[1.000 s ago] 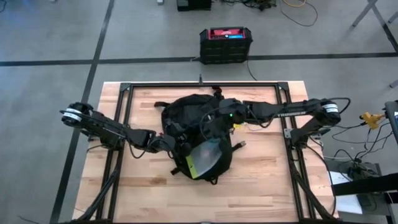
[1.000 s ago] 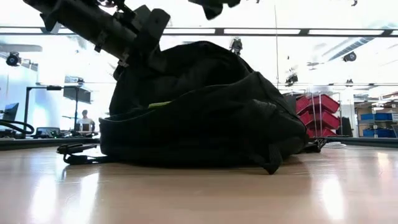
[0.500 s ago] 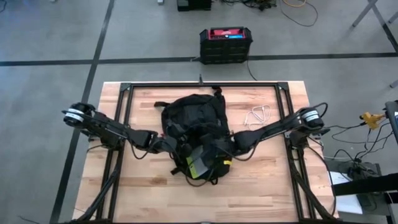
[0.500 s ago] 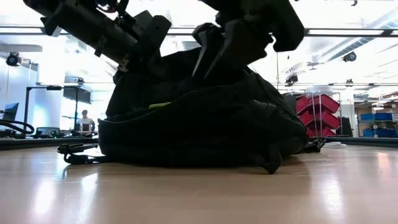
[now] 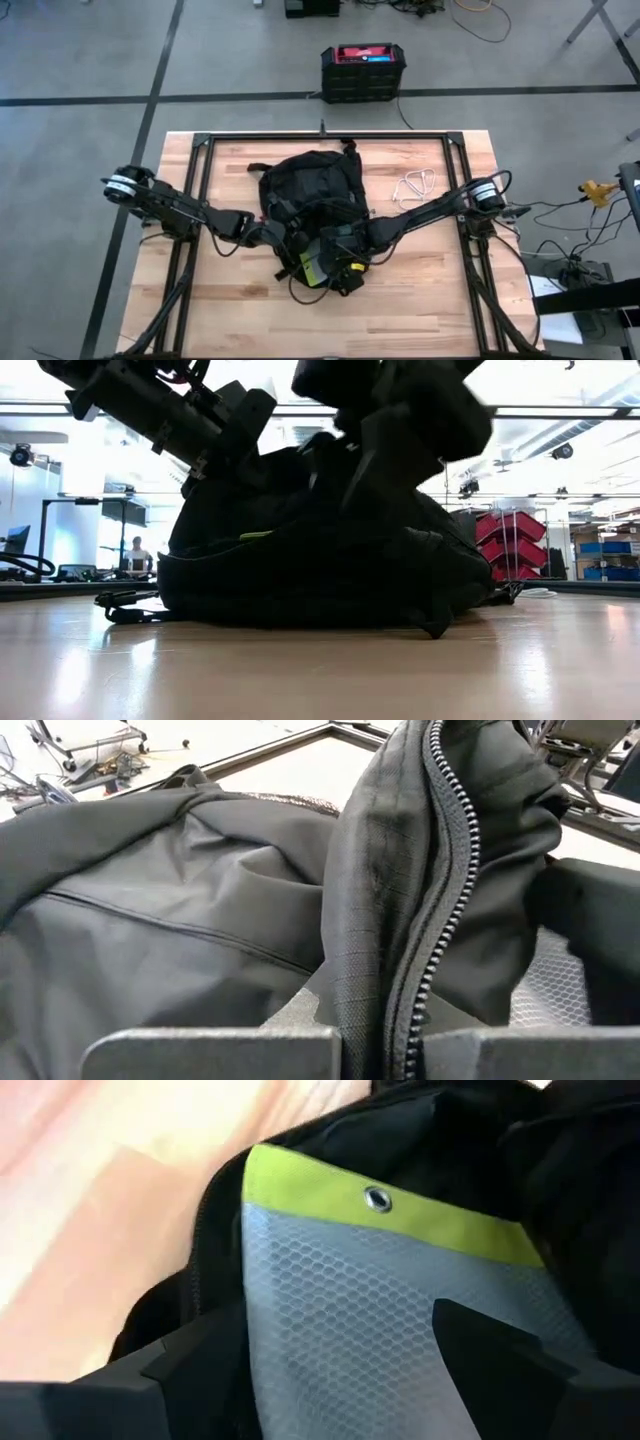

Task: Unpack backpack
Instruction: Remove the zip bag from the black backpack

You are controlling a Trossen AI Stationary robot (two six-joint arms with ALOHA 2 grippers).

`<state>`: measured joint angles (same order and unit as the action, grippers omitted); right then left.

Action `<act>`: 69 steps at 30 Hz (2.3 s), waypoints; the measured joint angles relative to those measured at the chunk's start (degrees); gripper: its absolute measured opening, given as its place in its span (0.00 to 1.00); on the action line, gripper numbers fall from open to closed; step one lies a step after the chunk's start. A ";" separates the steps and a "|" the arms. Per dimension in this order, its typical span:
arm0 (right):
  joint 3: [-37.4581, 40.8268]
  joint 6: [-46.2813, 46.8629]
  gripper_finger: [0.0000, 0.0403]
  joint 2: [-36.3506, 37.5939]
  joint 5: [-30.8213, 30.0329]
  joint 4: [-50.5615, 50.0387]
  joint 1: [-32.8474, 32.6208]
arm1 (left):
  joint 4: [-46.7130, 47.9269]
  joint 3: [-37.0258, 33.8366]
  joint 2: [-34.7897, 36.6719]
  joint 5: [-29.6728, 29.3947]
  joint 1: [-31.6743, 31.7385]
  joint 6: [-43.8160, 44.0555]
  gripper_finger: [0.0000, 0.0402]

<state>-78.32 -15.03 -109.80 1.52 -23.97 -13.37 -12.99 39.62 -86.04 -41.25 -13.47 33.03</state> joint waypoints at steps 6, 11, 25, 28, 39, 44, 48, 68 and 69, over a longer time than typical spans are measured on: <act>-0.04 2.23 0.67 -4.98 -11.08 3.92 0.23 | -1.44 0.00 -3.06 -0.03 -0.39 1.53 0.00; -0.04 4.16 0.44 -6.59 -17.82 3.76 1.41 | -2.33 0.00 -6.00 -0.05 -0.36 3.64 0.00; -1.04 2.35 0.02 3.42 -19.06 5.21 0.70 | -3.02 -0.12 -7.78 2.94 -0.52 2.28 0.00; -0.98 3.43 0.00 4.27 -19.02 5.08 0.55 | -3.58 -0.05 -7.45 2.67 -0.52 2.02 0.00; -0.63 5.07 0.06 0.33 -10.54 5.45 0.57 | -2.99 -0.02 -4.65 1.67 -0.46 1.30 0.00; -1.29 6.90 0.25 -2.03 -10.72 8.42 1.75 | -1.55 -0.28 0.33 1.55 -0.43 -2.46 0.00; -1.48 7.23 0.42 -2.13 -10.95 12.10 2.44 | -0.80 -0.33 4.28 3.92 -0.48 -4.76 0.00; -0.61 6.86 0.62 1.84 -12.28 8.04 -0.29 | 6.99 0.20 6.41 9.68 -0.77 3.05 0.00; -0.61 7.48 0.61 2.30 -13.01 7.40 -0.33 | 7.01 0.20 6.75 10.26 -0.76 3.63 0.00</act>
<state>-78.94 -7.55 -107.50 -11.49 -16.58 -13.69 -5.98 39.81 -79.29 -30.99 -14.24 36.66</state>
